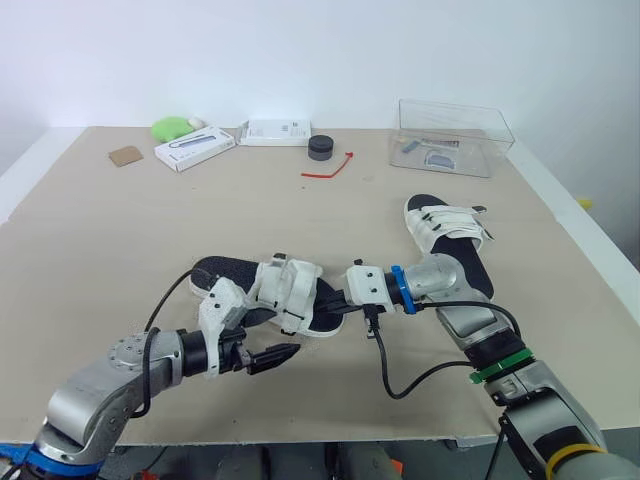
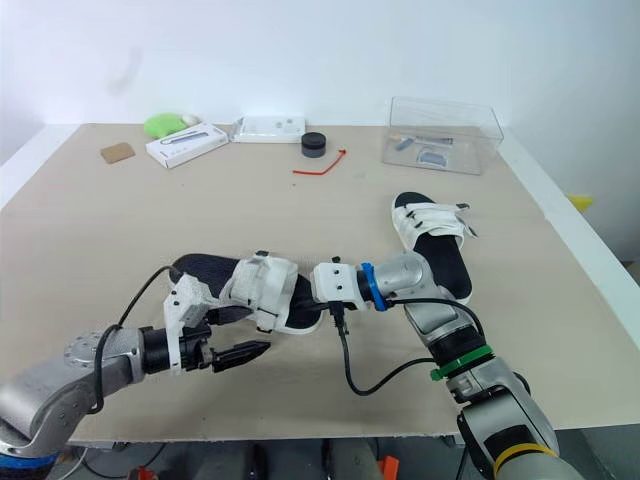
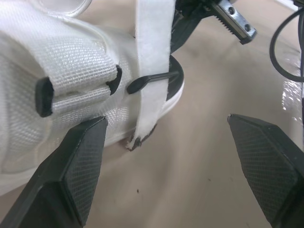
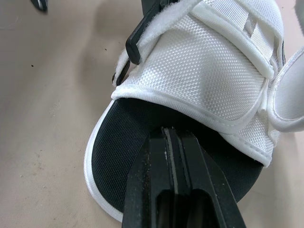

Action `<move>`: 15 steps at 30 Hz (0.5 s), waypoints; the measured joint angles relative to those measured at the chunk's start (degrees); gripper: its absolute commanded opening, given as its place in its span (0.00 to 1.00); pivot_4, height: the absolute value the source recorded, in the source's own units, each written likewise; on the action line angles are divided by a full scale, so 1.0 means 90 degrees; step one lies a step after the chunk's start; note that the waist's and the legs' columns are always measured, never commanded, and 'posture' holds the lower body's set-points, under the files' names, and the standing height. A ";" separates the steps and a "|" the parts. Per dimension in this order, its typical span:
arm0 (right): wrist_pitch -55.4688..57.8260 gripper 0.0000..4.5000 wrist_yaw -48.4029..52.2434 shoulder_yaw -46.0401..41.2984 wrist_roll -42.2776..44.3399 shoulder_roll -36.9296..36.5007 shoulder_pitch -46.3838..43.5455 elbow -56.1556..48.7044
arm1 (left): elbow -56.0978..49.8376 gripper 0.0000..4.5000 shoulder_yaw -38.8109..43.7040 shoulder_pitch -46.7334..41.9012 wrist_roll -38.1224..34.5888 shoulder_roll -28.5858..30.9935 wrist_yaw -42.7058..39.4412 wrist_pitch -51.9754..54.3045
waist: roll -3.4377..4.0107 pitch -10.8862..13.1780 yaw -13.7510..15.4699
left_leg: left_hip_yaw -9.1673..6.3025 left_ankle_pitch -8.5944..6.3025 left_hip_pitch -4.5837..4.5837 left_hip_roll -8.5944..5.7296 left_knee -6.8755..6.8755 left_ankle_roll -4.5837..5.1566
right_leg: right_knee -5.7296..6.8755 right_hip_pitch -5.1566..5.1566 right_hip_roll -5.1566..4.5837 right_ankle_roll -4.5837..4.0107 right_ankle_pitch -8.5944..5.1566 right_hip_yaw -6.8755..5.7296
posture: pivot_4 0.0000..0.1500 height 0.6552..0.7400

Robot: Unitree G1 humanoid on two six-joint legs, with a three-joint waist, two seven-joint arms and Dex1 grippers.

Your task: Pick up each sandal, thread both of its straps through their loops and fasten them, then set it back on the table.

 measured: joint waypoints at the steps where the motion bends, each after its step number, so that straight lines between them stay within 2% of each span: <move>1: 0.0003 0.00 0.0001 -0.0001 -0.0004 -0.0001 0.0001 0.0001 | 0.0025 0.93 -0.0031 -0.0002 0.0051 -0.0014 -0.0001 -0.0065 | 0.0000 0.0000 0.0001 | 0.0000 0.0000 0.0003 -0.0001 0.0000 0.0000 | 0.0000 0.0005 -0.0003 0.0002 -0.0001 0.0000 | 1.00 1.00; 3: 0.0011 0.00 0.0000 -0.0002 -0.0007 -0.0008 0.0005 0.0002 | 0.0074 0.93 -0.0117 -0.0023 0.0140 -0.0034 -0.0009 -0.0169 | 0.0001 0.0000 0.0001 | 0.0000 0.0002 0.0008 -0.0002 0.0000 0.0003 | -0.0003 0.0012 -0.0005 0.0031 -0.0019 -0.0001 | 1.00 1.00; 10: 0.0055 0.00 -0.0002 -0.0011 -0.0008 -0.0014 0.0041 -0.0048 | 0.0165 0.93 -0.0128 -0.0016 0.0168 -0.0035 -0.0177 -0.0293 | 0.0001 0.0000 0.0001 | 0.0000 0.0001 0.0017 -0.0003 -0.0001 0.0005 | -0.0007 0.0024 -0.0009 0.0034 -0.0023 -0.0002 | 1.00 1.00; 15: 0.0086 0.00 -0.0003 -0.0013 -0.0006 -0.0026 0.0082 -0.0142 | 0.0156 0.93 0.0419 0.0103 -0.0473 -0.0072 -0.0205 -0.0081 | 0.0002 0.0002 -0.0002 | -0.0003 -0.0003 0.0016 0.0004 -0.0009 0.0010 | -0.0008 0.0021 -0.0016 0.0042 -0.0019 -0.0008 | 1.00 1.00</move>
